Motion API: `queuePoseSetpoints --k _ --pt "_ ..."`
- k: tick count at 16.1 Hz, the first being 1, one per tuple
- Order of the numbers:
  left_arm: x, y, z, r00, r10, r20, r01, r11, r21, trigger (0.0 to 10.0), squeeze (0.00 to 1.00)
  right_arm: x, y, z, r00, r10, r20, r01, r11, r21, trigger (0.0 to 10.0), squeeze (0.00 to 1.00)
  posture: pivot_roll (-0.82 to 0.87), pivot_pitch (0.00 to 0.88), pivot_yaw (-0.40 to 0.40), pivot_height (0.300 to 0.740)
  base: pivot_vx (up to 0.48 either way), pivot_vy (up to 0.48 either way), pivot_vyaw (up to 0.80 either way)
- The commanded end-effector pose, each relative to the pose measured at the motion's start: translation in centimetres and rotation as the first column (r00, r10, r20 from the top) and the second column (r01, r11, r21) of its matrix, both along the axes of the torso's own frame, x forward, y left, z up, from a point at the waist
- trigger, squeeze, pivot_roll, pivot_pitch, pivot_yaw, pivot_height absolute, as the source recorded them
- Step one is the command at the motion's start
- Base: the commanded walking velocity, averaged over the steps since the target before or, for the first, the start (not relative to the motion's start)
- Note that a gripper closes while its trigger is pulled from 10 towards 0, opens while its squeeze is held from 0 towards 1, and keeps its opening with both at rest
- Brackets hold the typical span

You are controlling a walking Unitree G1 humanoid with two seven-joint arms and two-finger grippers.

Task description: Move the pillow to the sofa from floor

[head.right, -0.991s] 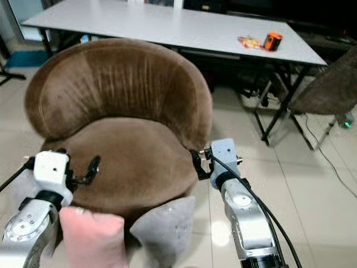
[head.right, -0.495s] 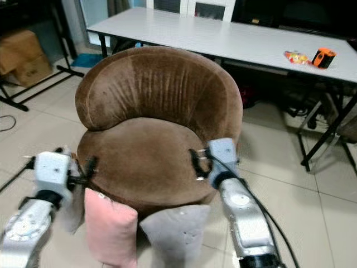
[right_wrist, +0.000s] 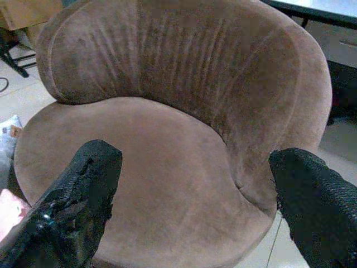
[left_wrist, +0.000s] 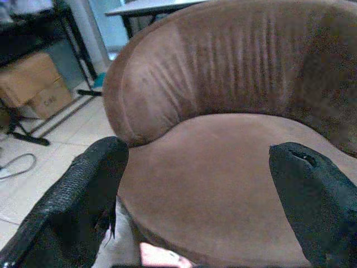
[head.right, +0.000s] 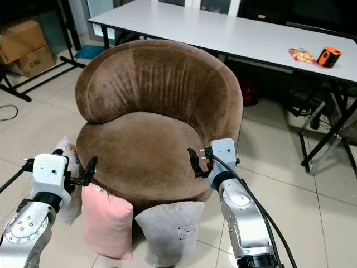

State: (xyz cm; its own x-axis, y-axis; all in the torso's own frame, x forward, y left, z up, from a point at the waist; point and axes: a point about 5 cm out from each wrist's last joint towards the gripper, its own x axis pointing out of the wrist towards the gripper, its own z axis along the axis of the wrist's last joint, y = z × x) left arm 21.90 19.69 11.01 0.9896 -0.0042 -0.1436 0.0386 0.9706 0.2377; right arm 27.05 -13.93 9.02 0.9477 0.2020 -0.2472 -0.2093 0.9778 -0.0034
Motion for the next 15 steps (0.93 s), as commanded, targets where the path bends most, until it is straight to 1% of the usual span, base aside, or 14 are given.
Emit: queuePoseSetpoints --k 1,2,3,6,9,10,12,13,15 --pt "0.05 0.11 0.17 0.999 0.016 0.029 -0.016 1.0 0.02 10.0 0.0 0.38 -0.23 0.55 1.0 -0.006 0.022 0.006 1.0 0.007 10.0 0.0 -0.09 0.0 -0.059 0.695 0.0 0.0 0.0" --pt "0.16 0.36 0.23 0.998 0.036 0.056 -0.038 0.998 0.048 10.0 0.0 0.4 -0.29 0.48 1.0 -0.022 0.021 0.022 1.0 0.008 10.0 0.0 -0.09 0.0 -0.062 0.685 0.0 0.0 0.0" --pt "0.25 0.55 0.19 0.997 0.057 0.058 -0.059 0.998 0.032 10.0 0.0 0.42 -0.44 0.39 0.998 -0.051 0.021 0.051 0.999 0.011 10.0 0.0 -0.09 0.0 -0.062 0.675 0.0 0.0 0.0" --pt "0.35 0.32 0.43 0.998 0.021 0.061 -0.023 0.999 0.035 10.0 0.0 0.38 -0.49 0.28 0.998 -0.059 0.018 0.059 0.998 0.021 10.0 0.0 -0.09 0.0 -0.057 0.645 0.0 0.0 0.0" --pt "0.38 0.23 0.55 0.997 0.017 0.078 -0.019 1.0 0.019 10.0 0.0 0.36 -0.46 0.3 0.998 -0.062 0.019 0.061 0.998 0.018 10.0 0.0 -0.1 0.0 -0.054 0.62 0.0 0.0 0.0" --pt "0.46 0.32 0.67 0.996 0.021 0.084 -0.024 0.999 0.028 10.0 0.0 0.4 -0.49 0.3 0.998 -0.063 0.017 0.063 0.998 0.01 10.0 0.0 -0.1 0.0 -0.054 0.61 0.0 0.0 0.0" --pt "0.56 0.45 0.71 0.996 0.023 0.086 -0.026 0.999 0.029 10.0 0.0 0.49 -0.49 0.26 0.998 -0.062 0.018 0.062 0.998 -0.006 10.0 0.0 -0.1 0.0 -0.054 0.6 0.0 0.0 0.0" --pt "0.6 0.48 0.73 0.996 0.022 0.088 -0.023 1.0 0.015 10.0 0.0 0.56 -0.44 0.23 0.998 -0.061 0.015 0.061 0.998 -0.016 10.0 0.0 -0.1 0.0 -0.054 0.6 0.0 0.0 0.0" --pt "0.53 0.56 0.73 0.996 0.021 0.087 -0.021 1.0 0.002 10.0 0.0 0.65 -0.35 0.17 0.998 -0.062 0.013 0.063 0.998 -0.019 10.0 0.0 -0.09 0.0 -0.055 0.6 0.277 0.0 0.0"
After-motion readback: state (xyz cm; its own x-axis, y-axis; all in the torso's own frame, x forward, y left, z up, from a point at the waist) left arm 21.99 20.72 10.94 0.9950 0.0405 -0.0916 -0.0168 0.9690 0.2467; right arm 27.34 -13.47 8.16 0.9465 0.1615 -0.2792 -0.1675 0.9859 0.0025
